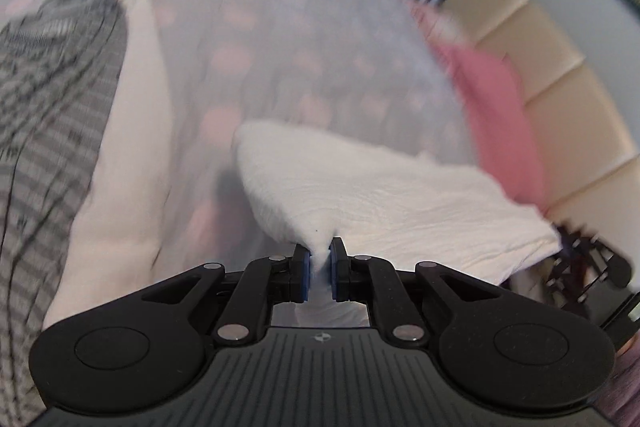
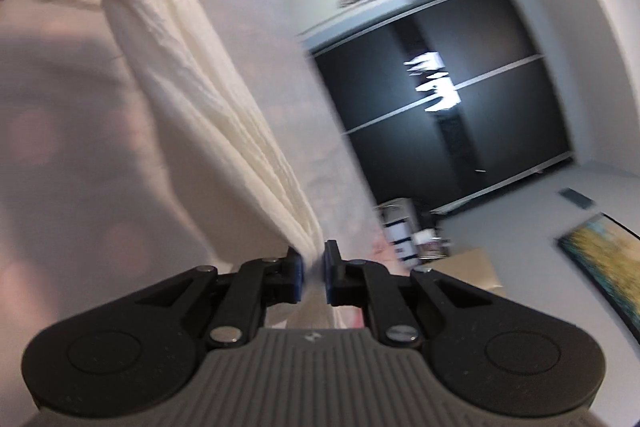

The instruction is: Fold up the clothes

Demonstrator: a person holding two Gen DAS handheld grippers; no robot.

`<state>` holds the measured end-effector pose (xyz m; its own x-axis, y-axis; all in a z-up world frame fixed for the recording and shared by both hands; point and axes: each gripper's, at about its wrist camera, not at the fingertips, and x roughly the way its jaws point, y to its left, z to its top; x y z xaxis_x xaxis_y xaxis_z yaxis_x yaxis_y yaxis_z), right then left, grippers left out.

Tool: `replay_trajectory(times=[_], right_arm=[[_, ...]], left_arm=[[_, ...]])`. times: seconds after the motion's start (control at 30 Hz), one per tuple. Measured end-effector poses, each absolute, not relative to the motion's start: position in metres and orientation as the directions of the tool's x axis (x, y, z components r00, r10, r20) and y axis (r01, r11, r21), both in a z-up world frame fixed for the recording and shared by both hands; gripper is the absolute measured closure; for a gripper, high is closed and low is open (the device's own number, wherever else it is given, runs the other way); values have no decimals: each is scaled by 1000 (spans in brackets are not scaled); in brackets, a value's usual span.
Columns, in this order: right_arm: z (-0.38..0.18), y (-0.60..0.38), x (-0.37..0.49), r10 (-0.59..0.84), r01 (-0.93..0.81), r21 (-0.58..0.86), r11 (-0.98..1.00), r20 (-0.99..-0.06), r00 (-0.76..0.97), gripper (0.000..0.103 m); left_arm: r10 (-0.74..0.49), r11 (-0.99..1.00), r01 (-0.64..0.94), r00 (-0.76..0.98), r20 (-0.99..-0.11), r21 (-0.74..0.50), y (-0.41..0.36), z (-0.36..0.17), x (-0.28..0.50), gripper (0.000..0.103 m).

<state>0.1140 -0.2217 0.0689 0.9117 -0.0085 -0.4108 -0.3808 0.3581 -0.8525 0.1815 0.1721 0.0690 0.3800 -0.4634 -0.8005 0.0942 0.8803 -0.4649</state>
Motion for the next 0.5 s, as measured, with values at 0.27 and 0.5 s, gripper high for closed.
replay_trajectory(times=[0.27,0.5], right_arm=[[2,-215,54,53,-701,-683,205,-708,704,91],[-27,-209,-13,64,-784,-594,181,-788,612,91]], left_arm=[[-343,937,111,123,-931,-330,159,-7,145,95],[-258,954,175,70,-964,-242,141,-35,133,95]])
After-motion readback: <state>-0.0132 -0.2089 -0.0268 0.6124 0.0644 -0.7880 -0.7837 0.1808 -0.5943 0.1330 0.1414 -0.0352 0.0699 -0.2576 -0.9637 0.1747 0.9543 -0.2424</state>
